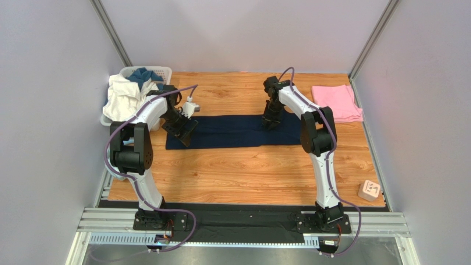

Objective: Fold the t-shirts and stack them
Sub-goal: Fold the other side of the tshirt into a rectangle

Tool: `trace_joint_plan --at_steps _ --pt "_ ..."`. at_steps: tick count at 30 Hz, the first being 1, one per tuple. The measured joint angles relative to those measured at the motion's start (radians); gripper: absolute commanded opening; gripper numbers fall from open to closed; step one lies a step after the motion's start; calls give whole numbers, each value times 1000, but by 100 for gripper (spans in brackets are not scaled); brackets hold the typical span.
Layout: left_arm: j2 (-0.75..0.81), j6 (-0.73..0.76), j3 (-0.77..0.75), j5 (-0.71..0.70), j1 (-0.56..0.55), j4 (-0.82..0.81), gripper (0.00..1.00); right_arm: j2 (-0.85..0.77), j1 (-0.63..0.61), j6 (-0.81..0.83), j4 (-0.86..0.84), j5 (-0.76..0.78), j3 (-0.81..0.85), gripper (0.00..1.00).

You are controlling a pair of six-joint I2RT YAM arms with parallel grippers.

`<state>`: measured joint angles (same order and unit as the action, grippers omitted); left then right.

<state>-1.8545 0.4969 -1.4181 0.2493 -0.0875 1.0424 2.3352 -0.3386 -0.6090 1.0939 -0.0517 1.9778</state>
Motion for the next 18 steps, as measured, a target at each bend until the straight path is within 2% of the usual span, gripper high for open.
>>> trace_joint_plan --at_steps 8,11,15,18 --pt "-1 0 4 0 0 0 99 3 10 0 3 9 21 29" --pt "-1 1 4 0 0 0 99 6 16 0 4 9 40 23" --pt "-1 3 7 -2 0 -3 99 18 23 2 1 9 73 6" --pt "-1 4 13 -5 0 -6 99 24 27 4 2 9 84 0"
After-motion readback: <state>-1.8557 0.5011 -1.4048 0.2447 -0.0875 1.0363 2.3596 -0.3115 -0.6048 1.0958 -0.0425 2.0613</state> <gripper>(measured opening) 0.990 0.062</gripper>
